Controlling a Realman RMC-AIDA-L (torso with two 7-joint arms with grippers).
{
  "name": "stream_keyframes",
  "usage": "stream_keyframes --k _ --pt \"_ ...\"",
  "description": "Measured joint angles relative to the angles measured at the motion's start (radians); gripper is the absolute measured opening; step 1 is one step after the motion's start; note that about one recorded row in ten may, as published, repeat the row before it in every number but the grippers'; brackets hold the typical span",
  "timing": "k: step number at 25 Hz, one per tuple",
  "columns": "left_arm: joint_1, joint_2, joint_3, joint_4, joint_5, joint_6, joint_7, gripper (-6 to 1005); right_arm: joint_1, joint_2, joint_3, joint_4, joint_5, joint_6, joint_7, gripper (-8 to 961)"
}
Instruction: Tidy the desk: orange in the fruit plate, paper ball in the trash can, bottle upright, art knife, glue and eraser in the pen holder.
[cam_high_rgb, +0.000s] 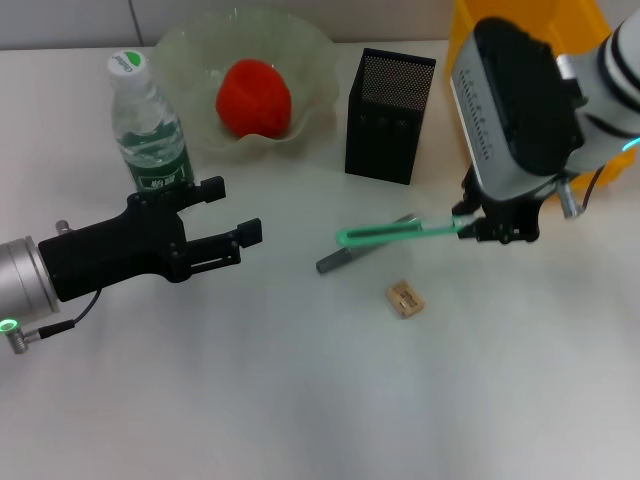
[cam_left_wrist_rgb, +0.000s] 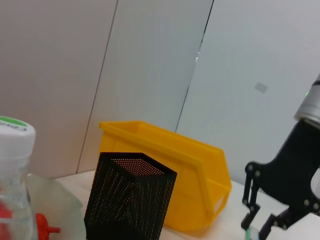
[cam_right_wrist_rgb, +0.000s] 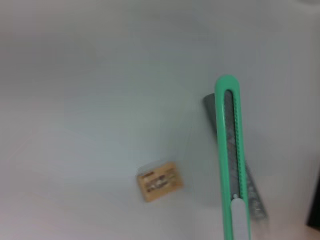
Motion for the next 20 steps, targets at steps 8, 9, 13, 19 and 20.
stream_keyframes --k 8,9,13,19,20 --pt "-0.004 -0.003 -0.001 0.006 0.003 -0.003 0.003 859 -0.089 0.002 0.004 -0.28 -0.059 -0.037 0.017 180" --pt "-0.002 -0.006 -0.001 0.011 0.004 -0.004 0.006 859 -0.101 0.002 0.004 -0.316 -0.082 -0.034 0.017 180" --pt "0.0 -0.008 -0.001 0.013 0.003 -0.004 0.021 859 -0.143 0.003 -0.012 -0.442 -0.17 -0.005 0.014 181" --pt "0.005 -0.012 -0.007 0.01 0.003 -0.005 0.062 859 -0.186 0.0 -0.085 -0.527 -0.266 0.086 -0.042 181" --pt "0.007 -0.014 -0.018 0.008 0.002 -0.005 0.075 859 -0.187 0.0 -0.087 -0.532 -0.266 0.09 -0.061 181"
